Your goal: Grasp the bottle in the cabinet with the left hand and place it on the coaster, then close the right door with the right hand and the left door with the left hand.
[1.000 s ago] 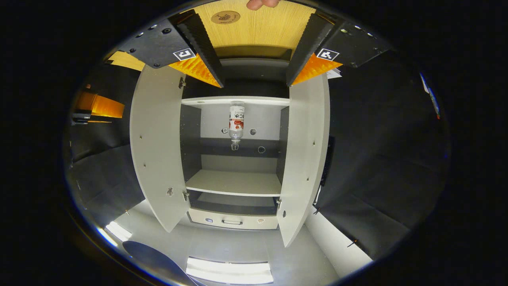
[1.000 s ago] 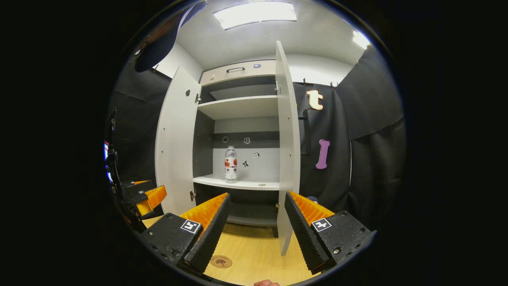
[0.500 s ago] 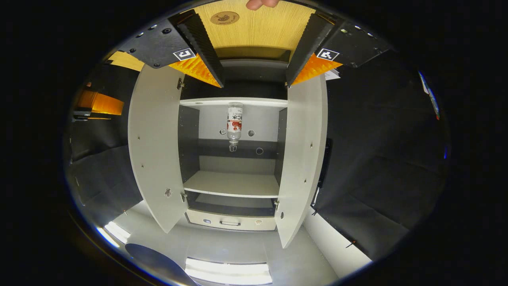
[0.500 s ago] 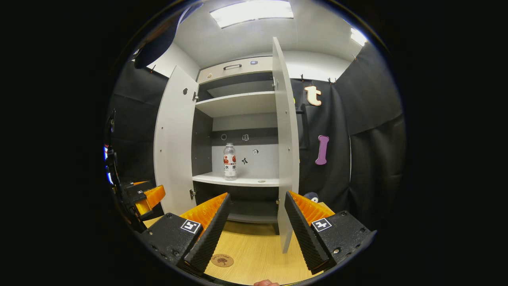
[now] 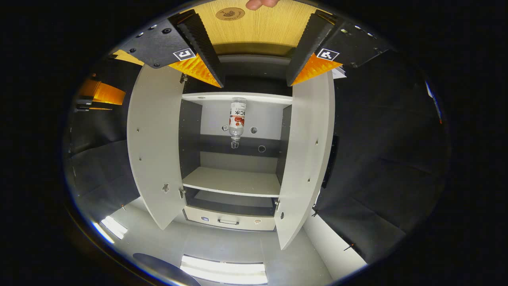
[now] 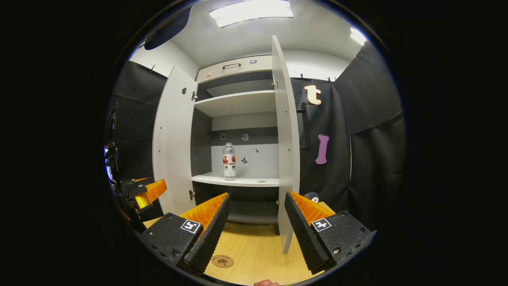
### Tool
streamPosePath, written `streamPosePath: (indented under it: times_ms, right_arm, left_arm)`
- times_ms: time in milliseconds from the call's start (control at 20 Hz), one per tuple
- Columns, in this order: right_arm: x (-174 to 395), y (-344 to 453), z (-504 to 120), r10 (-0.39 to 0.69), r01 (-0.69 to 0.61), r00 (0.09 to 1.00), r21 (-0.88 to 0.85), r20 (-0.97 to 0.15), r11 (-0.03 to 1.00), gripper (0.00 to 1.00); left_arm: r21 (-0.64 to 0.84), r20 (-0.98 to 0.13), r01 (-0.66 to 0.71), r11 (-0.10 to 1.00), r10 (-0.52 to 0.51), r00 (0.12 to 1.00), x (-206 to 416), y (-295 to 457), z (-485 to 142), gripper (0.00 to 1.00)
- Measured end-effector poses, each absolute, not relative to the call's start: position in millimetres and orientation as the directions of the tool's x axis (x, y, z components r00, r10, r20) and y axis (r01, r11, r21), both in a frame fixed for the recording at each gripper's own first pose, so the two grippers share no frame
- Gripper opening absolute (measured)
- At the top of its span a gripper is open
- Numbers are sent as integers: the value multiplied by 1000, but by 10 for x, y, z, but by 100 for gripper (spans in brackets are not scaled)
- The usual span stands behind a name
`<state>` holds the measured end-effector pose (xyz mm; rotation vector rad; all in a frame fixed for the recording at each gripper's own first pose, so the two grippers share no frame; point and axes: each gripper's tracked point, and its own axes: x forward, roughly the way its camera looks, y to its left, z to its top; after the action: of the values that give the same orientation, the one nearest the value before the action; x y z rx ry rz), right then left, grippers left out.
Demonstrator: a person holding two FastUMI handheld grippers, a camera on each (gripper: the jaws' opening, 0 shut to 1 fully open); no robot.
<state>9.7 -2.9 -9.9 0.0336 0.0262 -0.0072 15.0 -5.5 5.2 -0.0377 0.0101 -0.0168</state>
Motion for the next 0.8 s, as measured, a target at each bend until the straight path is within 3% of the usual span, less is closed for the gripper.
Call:
streamPosePath:
  times_ms: [50, 100, 200, 250, 350, 450, 500, 600, 650, 800]
  right_arm:
    - [101, -38, -109, -7, 8, 1000, 33, -29, 999, 84]
    - [112, -44, -102, -8, 9, 1000, 31, -28, 999, 84]
    - [136, -56, -85, -10, 11, 1000, 31, -24, 999, 84]
    - [144, -51, -80, -9, 10, 1000, 33, -22, 999, 84]
    - [153, -50, -80, -8, 8, 1000, 36, -20, 999, 84]
    - [171, -48, -75, -10, 11, 1000, 36, -19, 999, 84]
    - [169, -56, -72, -12, 13, 1000, 35, -18, 999, 84]
    - [185, -98, -91, -26, 26, 999, 32, -22, 999, 84]
    - [193, -116, -120, -32, 33, 999, 35, -29, 999, 84]
    - [189, -184, -114, -54, 56, 998, 52, -31, 997, 84]
  left_arm:
    - [-35, -12, 20, 999, -20, 1000, 170, -57, 48, 99]
    - [-33, -15, 24, 999, -24, 1000, 187, -70, 44, 95]
    - [-29, -22, 34, 999, -35, 999, 240, -100, 32, 99]
    - [-30, -21, 46, 998, -47, 999, 287, -129, 49, 94]
    - [-35, -13, 70, 997, -71, 997, 395, -196, 90, 95]
    - [-34, -2, 92, 995, -92, 996, 551, -264, 133, 99]
    - [-34, 6, 100, 994, -100, 995, 636, -295, 166, 95]
    - [-46, 22, 117, 992, -116, 993, 846, -382, 224, 95]
    - [-59, 24, 135, 989, -134, 991, 971, -453, 243, 99]
    - [-73, 37, 177, 981, -175, 984, 1376, -608, 278, 95]
